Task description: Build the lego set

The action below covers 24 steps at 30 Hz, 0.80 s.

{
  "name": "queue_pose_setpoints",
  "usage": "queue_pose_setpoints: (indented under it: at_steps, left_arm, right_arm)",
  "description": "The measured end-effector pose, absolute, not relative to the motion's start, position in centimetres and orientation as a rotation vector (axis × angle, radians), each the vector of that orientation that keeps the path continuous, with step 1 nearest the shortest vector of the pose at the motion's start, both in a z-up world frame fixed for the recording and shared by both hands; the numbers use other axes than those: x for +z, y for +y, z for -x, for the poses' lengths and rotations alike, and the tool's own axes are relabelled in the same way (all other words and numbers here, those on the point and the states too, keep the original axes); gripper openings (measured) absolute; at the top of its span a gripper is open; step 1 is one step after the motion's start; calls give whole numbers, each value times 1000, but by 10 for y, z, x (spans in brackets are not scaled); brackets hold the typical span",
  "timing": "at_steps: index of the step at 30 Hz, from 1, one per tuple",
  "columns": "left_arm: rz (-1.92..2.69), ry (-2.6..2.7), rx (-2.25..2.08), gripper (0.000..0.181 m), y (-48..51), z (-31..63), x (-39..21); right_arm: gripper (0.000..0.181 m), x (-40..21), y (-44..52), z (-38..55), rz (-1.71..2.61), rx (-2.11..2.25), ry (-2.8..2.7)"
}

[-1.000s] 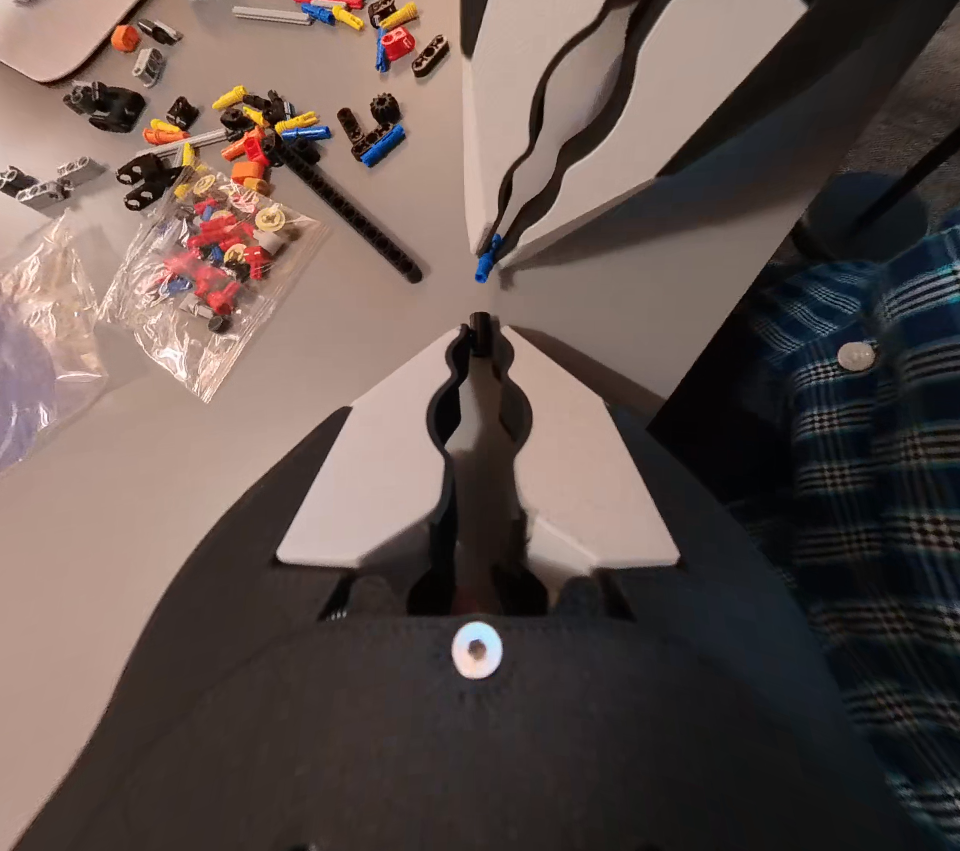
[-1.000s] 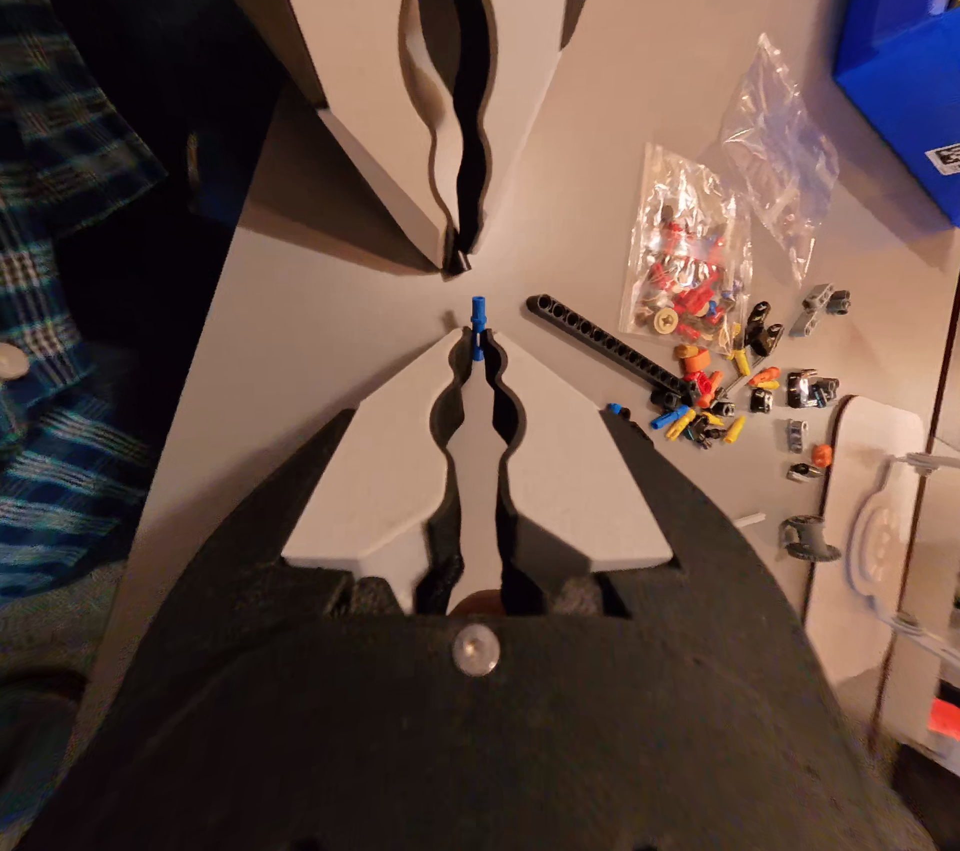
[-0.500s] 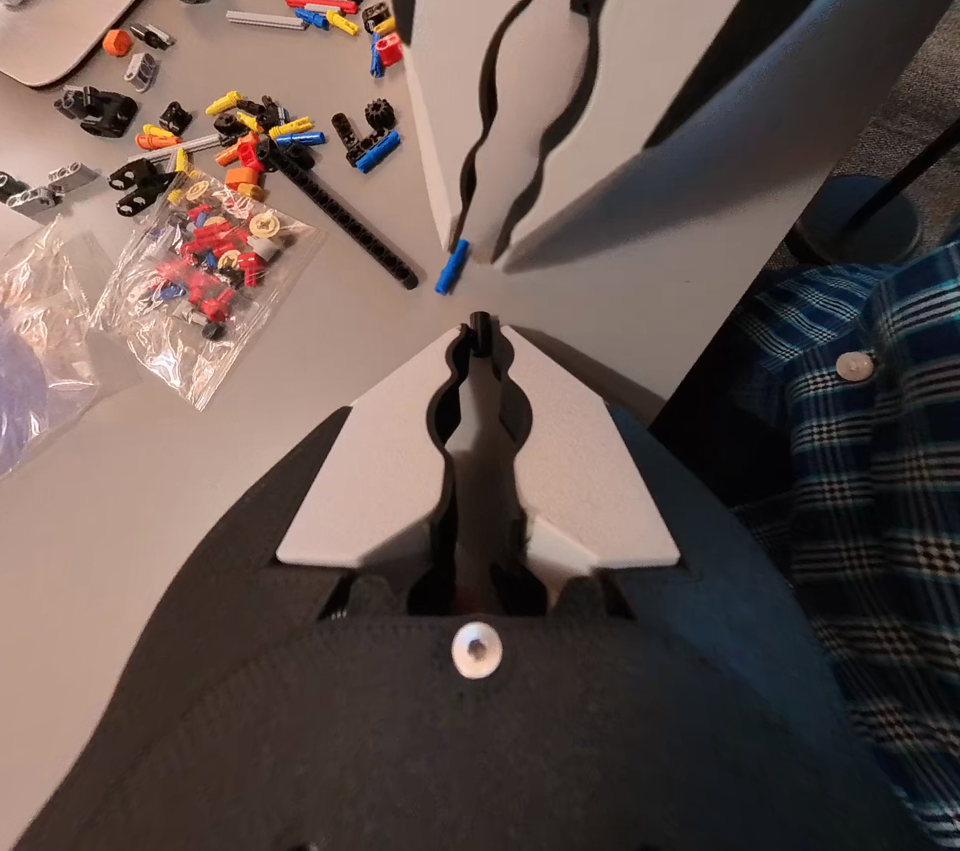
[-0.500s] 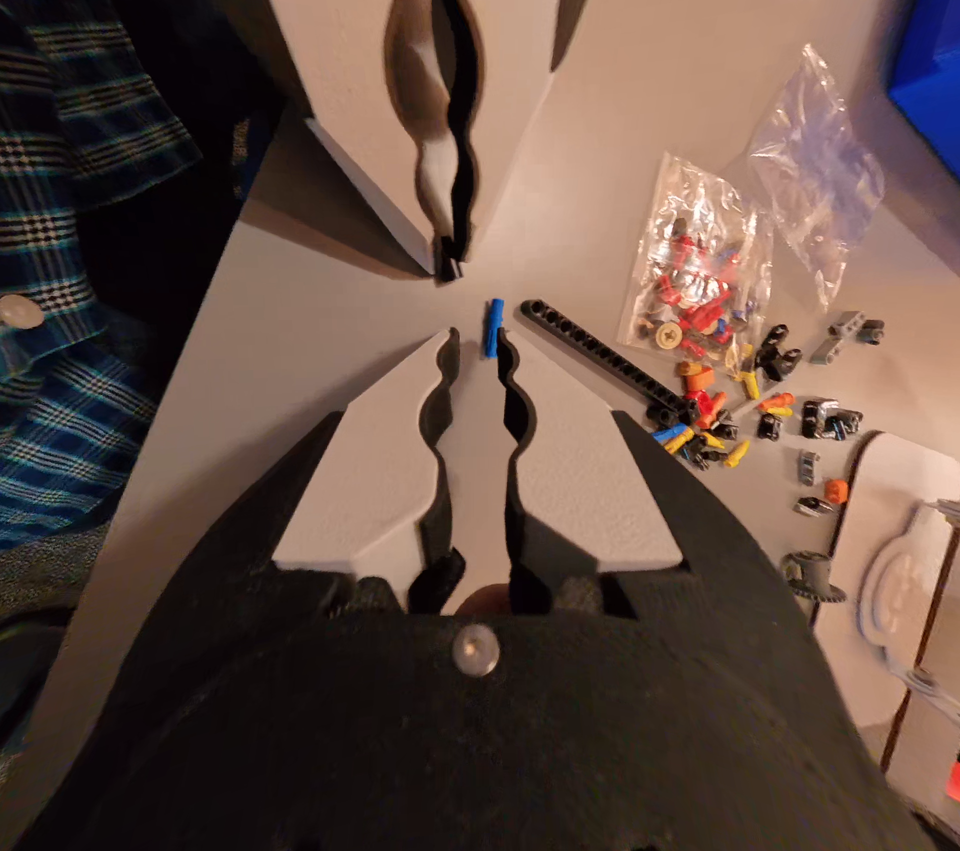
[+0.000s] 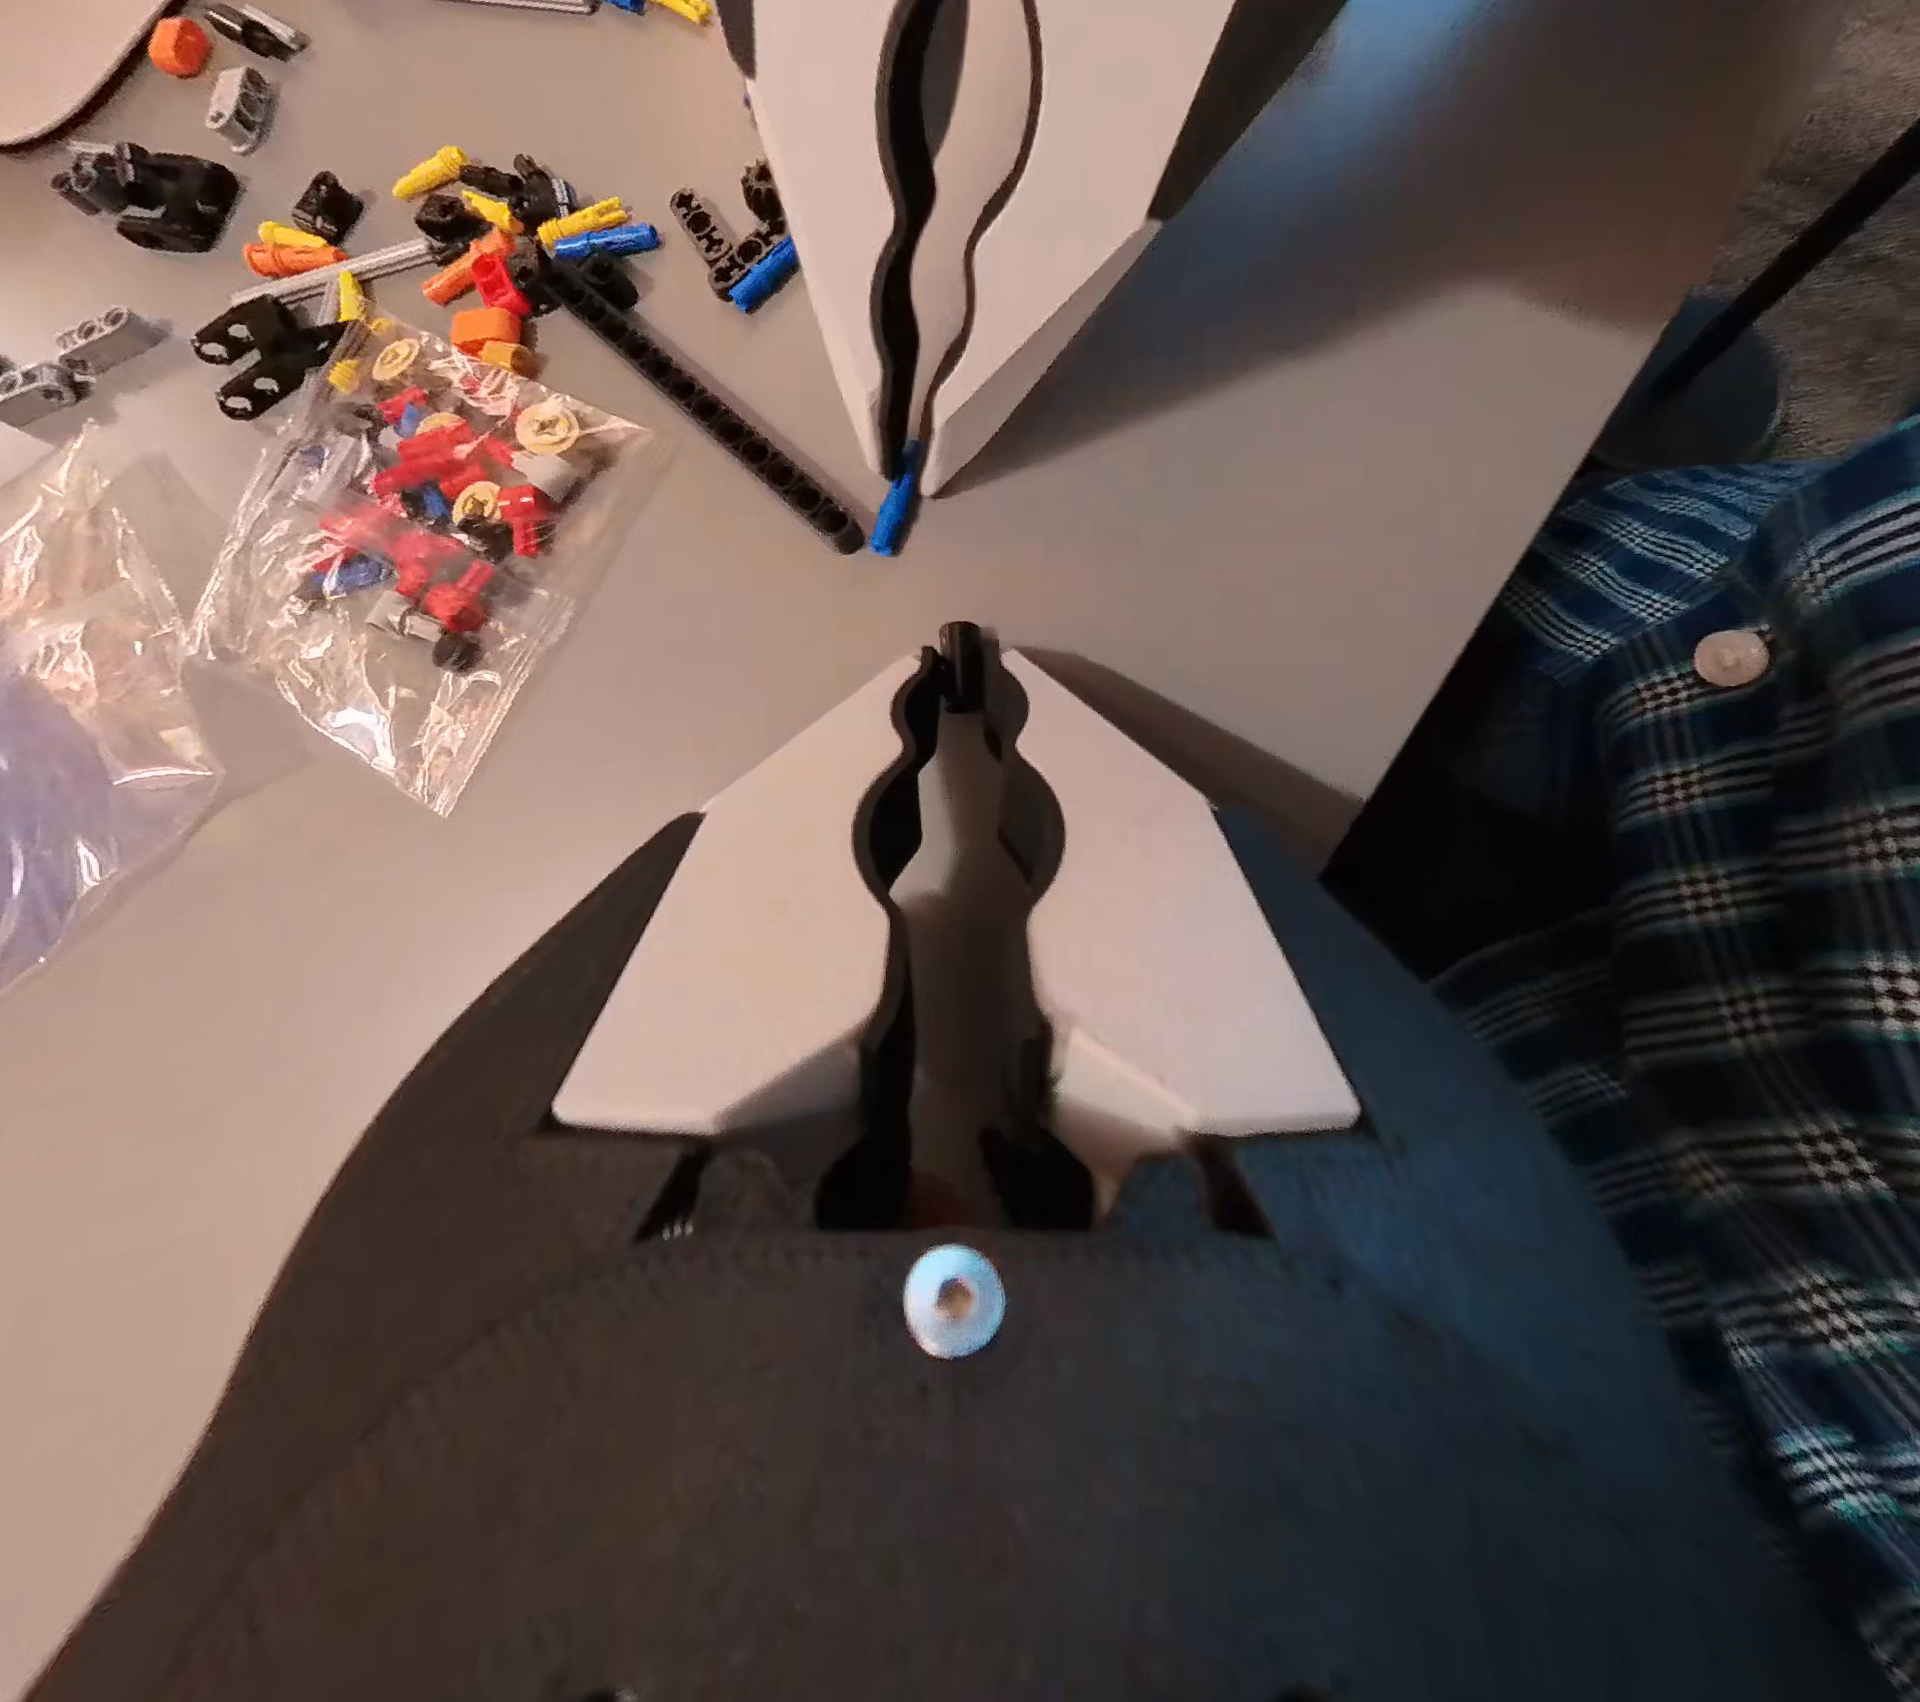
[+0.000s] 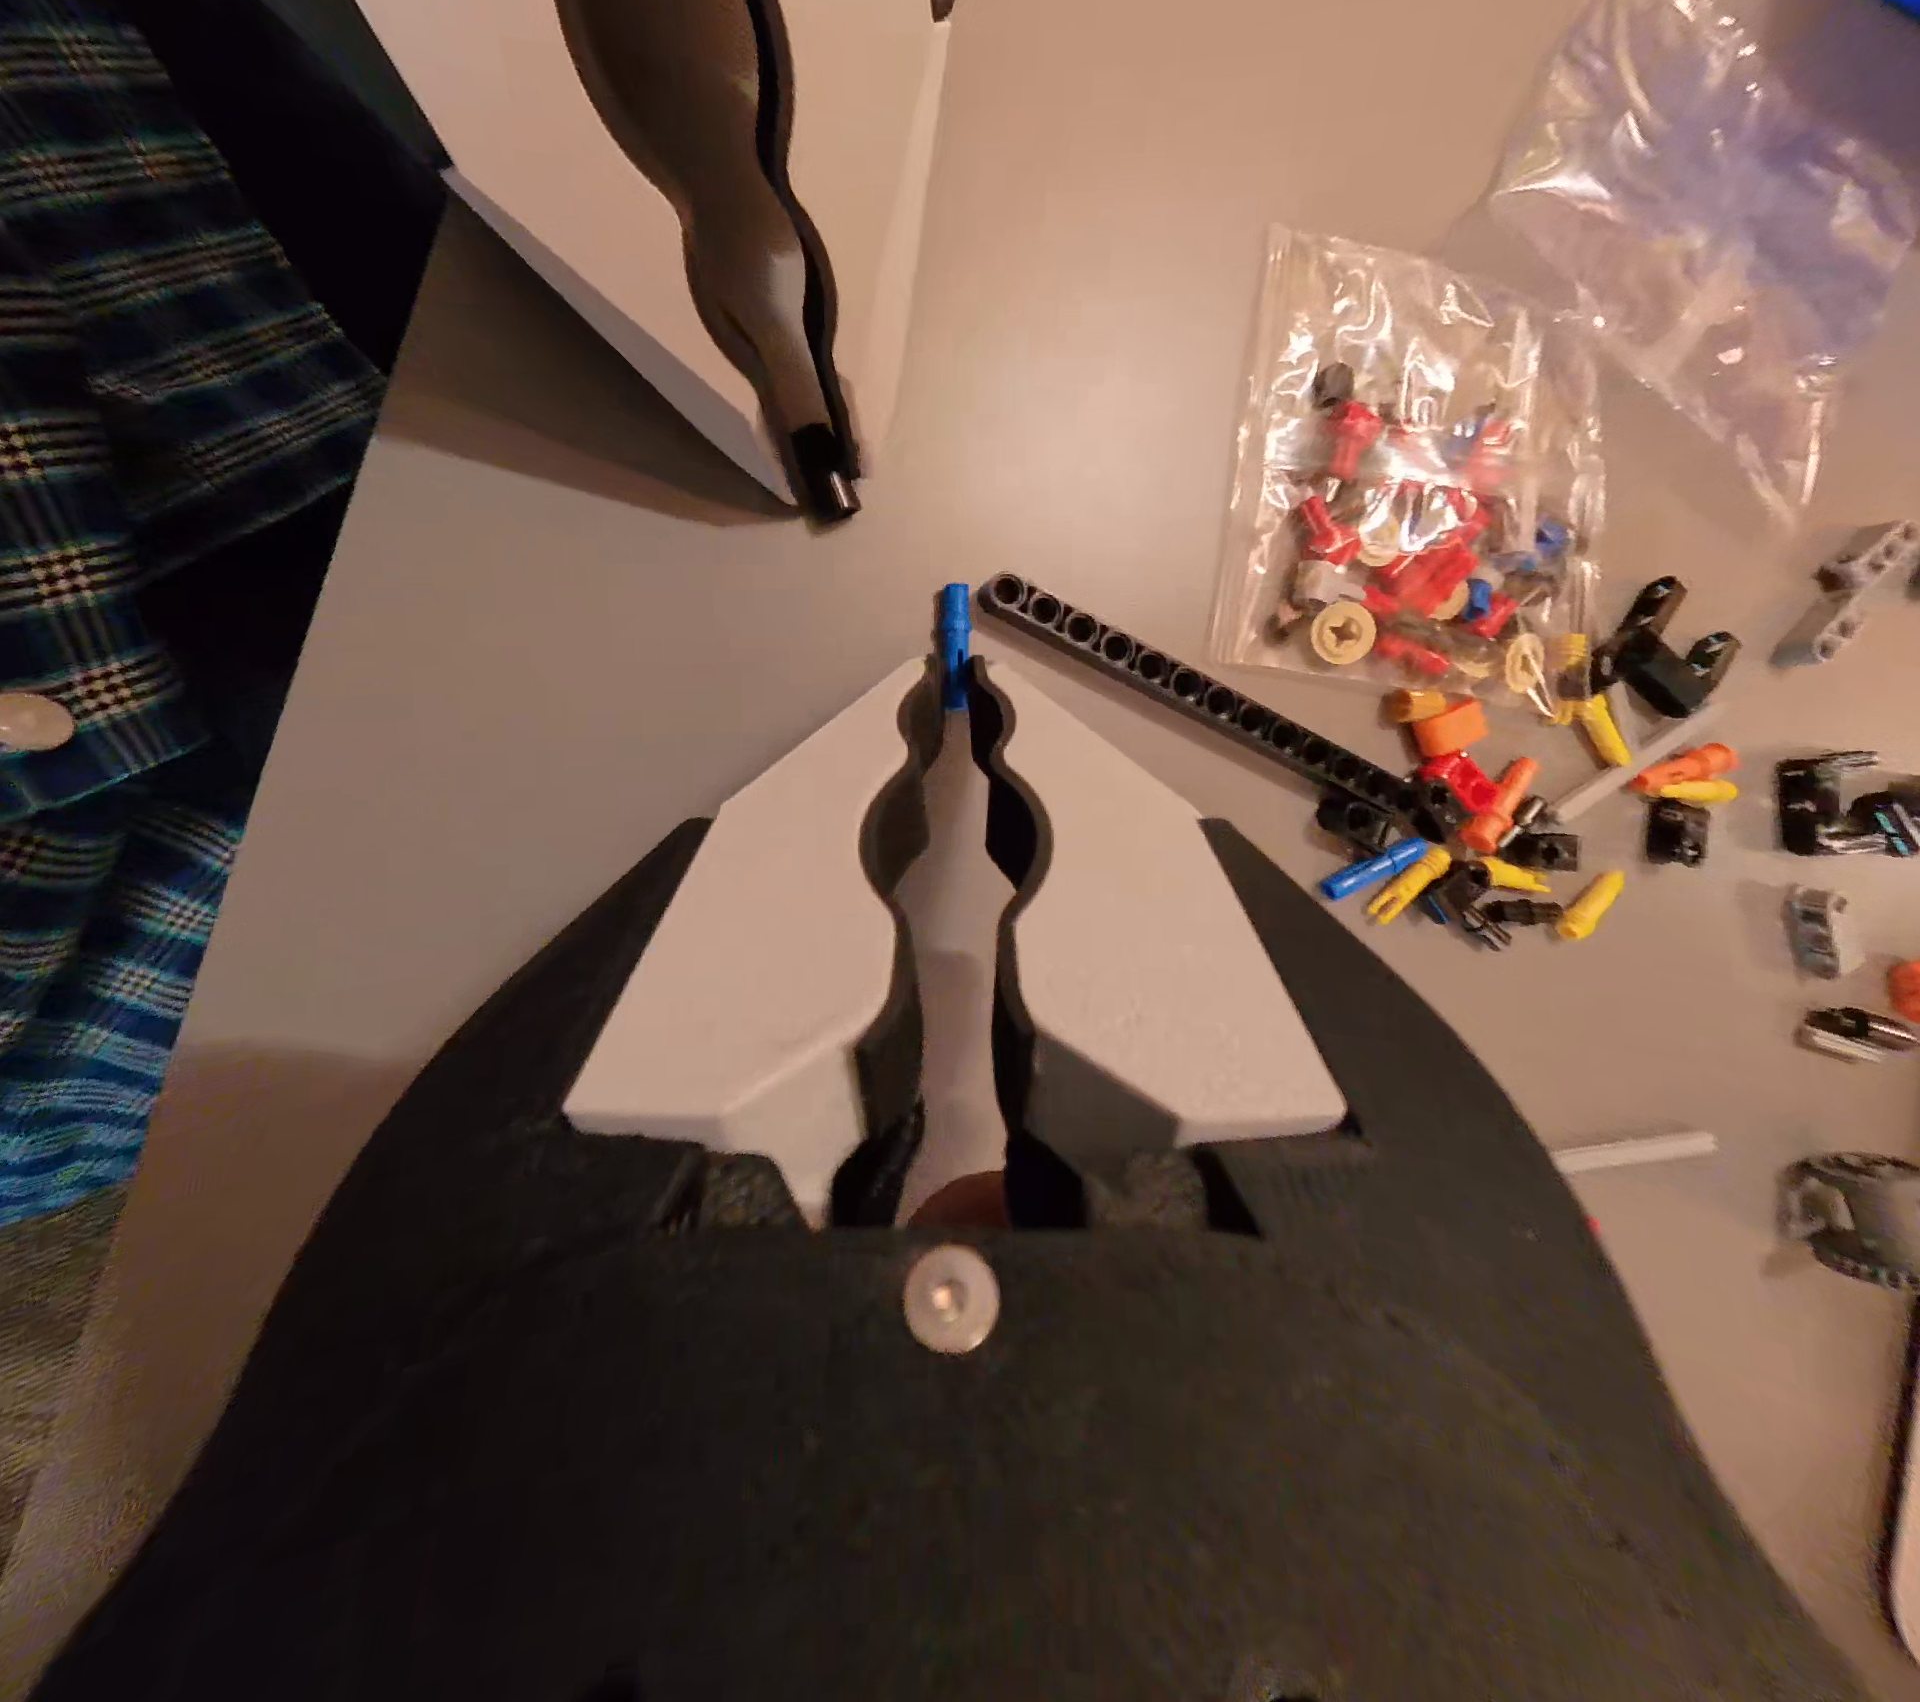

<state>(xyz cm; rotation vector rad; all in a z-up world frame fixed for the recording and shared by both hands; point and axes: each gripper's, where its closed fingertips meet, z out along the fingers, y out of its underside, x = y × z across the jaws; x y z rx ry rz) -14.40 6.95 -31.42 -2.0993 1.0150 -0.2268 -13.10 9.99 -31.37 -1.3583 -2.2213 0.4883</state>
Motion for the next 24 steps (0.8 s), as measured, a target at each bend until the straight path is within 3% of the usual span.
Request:
queue_pose_setpoints:
  at_steps: [1, 24]
  left_arm:
    - [2100, 1017, -236, 6, 70, 144, -314]
    - [2094, 1044, -294, 6, 71, 145, -315]
  right_arm:
    - [1, -314, 100, 130, 1362, 498, -2233]
    - [0, -313, 77, 134, 1177, 708, -2480]
